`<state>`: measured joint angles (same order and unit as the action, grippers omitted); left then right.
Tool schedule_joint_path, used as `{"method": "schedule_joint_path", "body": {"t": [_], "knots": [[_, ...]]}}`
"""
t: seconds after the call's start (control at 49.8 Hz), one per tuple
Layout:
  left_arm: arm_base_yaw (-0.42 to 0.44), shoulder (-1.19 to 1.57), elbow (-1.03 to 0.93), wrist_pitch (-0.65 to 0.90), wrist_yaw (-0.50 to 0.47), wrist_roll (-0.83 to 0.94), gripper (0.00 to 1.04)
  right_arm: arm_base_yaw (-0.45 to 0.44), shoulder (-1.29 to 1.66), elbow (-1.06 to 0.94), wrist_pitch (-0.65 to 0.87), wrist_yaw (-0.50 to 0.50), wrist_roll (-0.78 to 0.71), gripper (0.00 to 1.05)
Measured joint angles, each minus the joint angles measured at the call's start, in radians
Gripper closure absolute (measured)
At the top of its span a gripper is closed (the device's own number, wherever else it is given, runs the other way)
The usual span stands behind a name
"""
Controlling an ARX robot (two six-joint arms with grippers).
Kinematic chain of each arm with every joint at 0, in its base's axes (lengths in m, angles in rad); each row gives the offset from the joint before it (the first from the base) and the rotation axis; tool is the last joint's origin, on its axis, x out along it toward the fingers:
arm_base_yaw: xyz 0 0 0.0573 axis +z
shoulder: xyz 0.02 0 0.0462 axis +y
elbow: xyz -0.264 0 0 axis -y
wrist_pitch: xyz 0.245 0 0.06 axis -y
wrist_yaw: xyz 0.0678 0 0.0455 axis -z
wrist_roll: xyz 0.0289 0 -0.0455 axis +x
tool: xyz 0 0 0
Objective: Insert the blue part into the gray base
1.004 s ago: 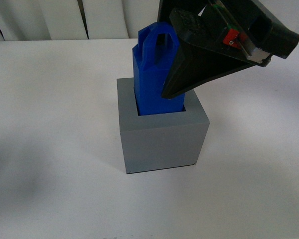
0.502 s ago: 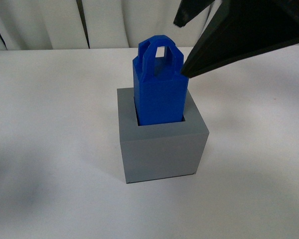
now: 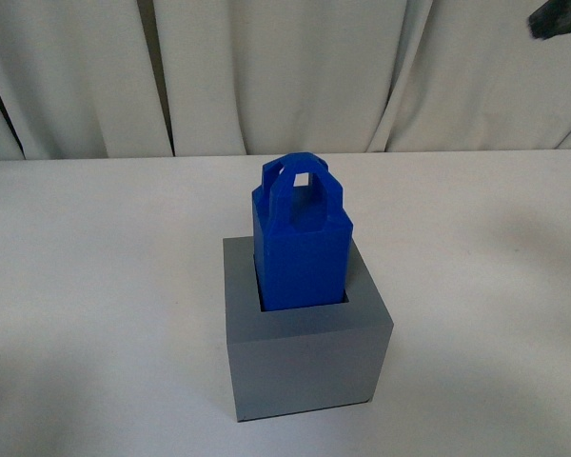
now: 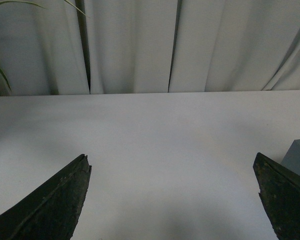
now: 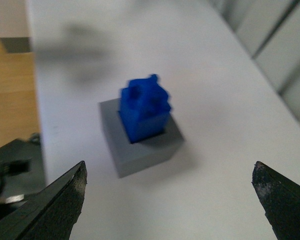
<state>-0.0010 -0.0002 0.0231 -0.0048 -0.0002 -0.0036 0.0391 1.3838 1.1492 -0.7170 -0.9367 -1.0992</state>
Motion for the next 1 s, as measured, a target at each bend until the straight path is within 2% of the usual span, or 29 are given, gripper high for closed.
{"method": "schedule_joint_path", "body": {"t": [0.06,0.12,0.382,0.402,0.422,0.482,0.502,0.542,0.562,0.622,0.663,0.703,0.904,0.924,1.004], "knots": [[0.0,0.0,0.0,0.0,0.0,0.0,0.06,-0.043,-0.074,-0.157,0.288,0.05,0.154,0.07],[0.0,0.0,0.0,0.0,0.0,0.0,0.06,-0.055,-0.087,-0.222,0.431,0.057,0.243,0.07],[0.0,0.0,0.0,0.0,0.0,0.0,0.06,-0.054,-0.089,-0.234,0.463,0.056,0.327,0.07],[0.0,0.0,0.0,0.0,0.0,0.0,0.06,-0.048,-0.093,-0.241,0.481,0.086,0.348,0.08],[0.0,0.0,0.0,0.0,0.0,0.0,0.06,-0.04,-0.1,-0.254,0.517,0.117,0.369,0.09],[0.0,0.0,0.0,0.0,-0.001,0.0,0.06,0.005,-0.149,-0.389,0.826,0.47,0.539,0.19],[0.0,0.0,0.0,0.0,0.001,0.0,0.06,0.009,-0.157,-0.412,0.875,0.521,0.57,0.21],[0.0,0.0,0.0,0.0,0.001,0.0,0.06,0.026,-0.2,-0.542,1.122,0.764,0.741,0.31],[0.0,0.0,0.0,0.0,-0.001,0.0,0.06,0.025,-0.213,-0.577,1.186,0.833,0.81,0.35],[0.0,0.0,0.0,0.0,0.0,0.0,0.06,0.02,-0.247,-0.645,1.304,0.951,0.918,0.44],[0.0,0.0,0.0,0.0,-0.002,0.0,0.06,0.014,-0.268,-0.677,1.347,0.982,0.956,0.49],[0.0,0.0,0.0,0.0,-0.001,0.0,0.06,-0.005,-0.294,-0.713,1.375,0.968,1.004,0.56],[0.0,0.0,0.0,0.0,0.0,0.0,0.06,-0.038,-0.417,-0.885,1.406,0.938,1.079,1.01],[0.0,0.0,0.0,0.0,0.0,0.0,0.06,-0.038,-0.428,-0.895,1.406,0.936,1.079,1.04],[0.0,0.0,0.0,0.0,0.0,0.0,0.06,-0.038,-0.482,-0.943,1.406,0.937,1.083,1.02]]}}
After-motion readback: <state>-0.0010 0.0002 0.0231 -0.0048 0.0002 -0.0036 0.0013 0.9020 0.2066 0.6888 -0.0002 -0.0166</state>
